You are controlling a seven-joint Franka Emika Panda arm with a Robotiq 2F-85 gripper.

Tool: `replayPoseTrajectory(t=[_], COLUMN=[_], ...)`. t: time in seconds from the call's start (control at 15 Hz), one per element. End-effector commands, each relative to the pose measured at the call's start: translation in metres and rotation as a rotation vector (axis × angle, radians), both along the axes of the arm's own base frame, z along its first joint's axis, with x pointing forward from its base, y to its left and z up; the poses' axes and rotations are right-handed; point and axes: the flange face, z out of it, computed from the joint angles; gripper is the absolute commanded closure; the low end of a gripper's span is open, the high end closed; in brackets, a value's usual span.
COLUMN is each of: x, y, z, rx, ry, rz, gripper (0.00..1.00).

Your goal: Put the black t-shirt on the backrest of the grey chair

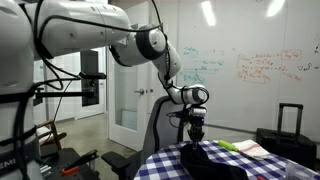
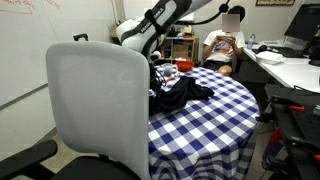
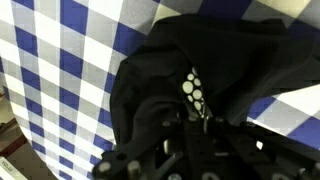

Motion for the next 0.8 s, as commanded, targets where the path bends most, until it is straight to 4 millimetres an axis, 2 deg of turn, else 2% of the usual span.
replayPoseTrajectory(t=[0.0, 0.2, 0.47, 0.73], x=[0.005, 0.018, 0.037, 0.050], y=[0.003, 0.002, 0.003, 0.006], z=[0.055, 0.107, 0.194, 0.272], rx=[0.025, 0.022, -0.001, -0.040], ry=[-0.080, -0.164, -0.306, -0.411], rz=[-0.008, -0.012, -0.025, -0.020], gripper=[0.99, 0.99, 0.99, 0.99])
